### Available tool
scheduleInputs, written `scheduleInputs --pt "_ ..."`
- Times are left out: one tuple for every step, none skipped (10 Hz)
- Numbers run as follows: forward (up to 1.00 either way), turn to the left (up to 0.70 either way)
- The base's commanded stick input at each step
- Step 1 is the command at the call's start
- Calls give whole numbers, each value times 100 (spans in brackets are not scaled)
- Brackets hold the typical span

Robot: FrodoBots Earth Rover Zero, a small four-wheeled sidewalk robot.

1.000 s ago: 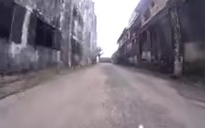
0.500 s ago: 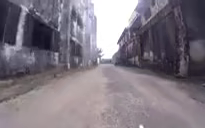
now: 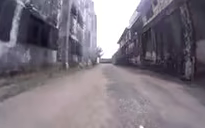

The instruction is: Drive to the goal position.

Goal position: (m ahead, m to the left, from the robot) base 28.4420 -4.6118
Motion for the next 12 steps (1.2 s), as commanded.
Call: scheduleInputs --pt "50 0" --pt "50 0" --pt "50 0" --pt "50 0" --pt "50 0" --pt "50 0" --pt "50 0" --pt "50 0" --pt "50 0" --pt "50 0" --pt "50 0" --pt "50 0"
